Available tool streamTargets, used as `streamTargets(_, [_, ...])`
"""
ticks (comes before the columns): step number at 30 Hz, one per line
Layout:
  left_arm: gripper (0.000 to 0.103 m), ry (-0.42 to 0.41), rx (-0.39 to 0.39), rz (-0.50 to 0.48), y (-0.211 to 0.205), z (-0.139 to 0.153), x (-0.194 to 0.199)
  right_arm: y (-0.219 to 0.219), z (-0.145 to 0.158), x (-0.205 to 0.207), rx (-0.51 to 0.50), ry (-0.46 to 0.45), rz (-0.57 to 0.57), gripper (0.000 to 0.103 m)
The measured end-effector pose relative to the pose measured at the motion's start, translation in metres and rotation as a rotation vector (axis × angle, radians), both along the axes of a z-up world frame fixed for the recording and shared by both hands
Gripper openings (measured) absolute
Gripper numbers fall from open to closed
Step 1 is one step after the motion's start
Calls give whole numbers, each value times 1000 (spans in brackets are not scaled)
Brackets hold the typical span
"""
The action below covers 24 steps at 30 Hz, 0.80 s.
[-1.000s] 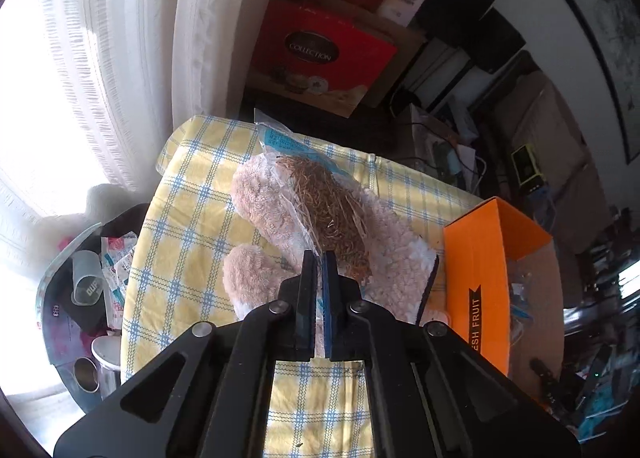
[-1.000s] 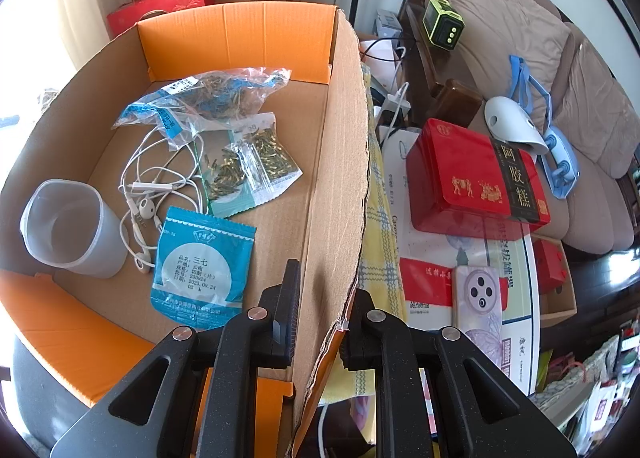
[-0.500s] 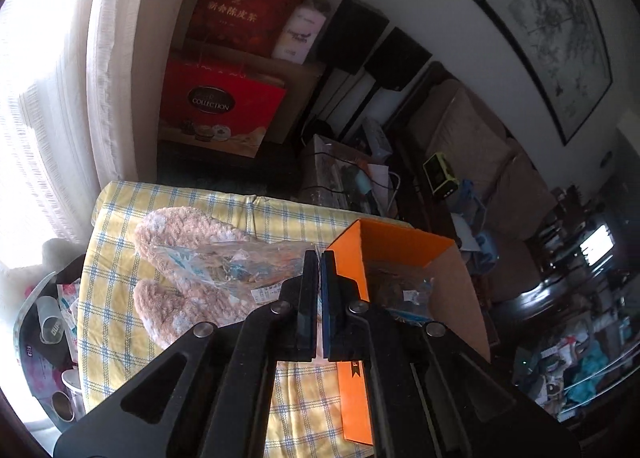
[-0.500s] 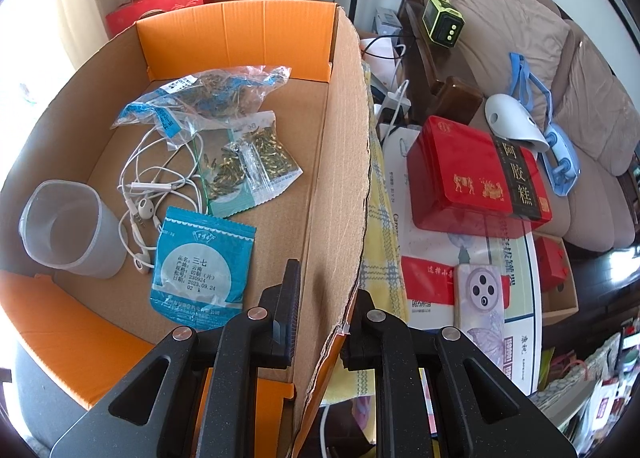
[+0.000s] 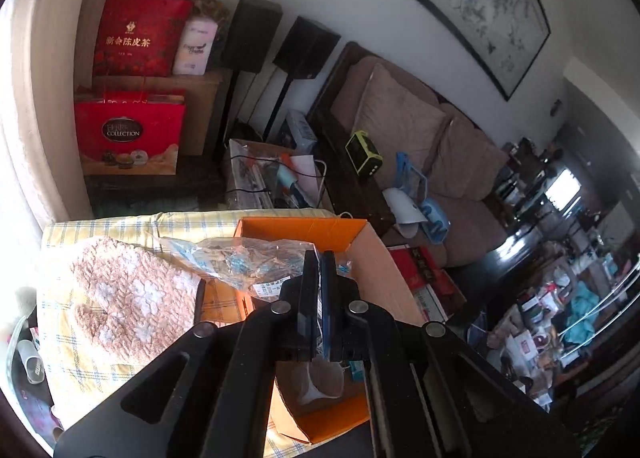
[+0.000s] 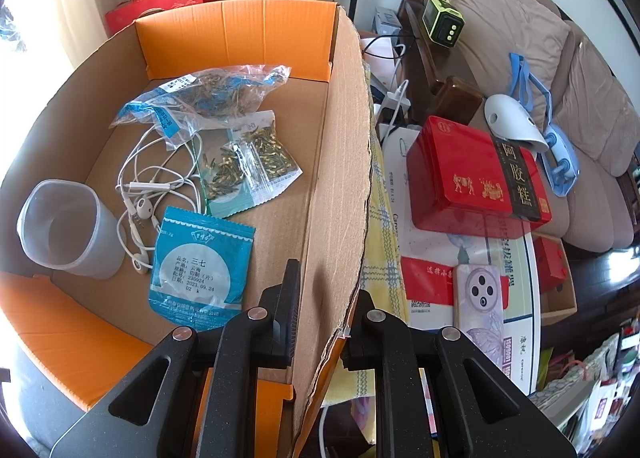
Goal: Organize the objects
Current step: 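Carry the large herb bag into the box and open the left gripper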
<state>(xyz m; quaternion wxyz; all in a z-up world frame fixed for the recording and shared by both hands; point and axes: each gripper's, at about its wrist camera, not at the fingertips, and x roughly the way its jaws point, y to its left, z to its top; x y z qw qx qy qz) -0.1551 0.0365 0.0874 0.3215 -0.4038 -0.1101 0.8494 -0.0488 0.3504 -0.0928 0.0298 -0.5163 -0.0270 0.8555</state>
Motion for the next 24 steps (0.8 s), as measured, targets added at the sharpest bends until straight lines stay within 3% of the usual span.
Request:
streamTargets(15, [1, -50, -108, -151, 78, -26, 23, 0, 0, 0, 0, -2, 0, 16])
streamTargets(24, [1, -145, -190, -178, 101, -58, 20, 0, 0, -1, -1, -2, -1, 16])
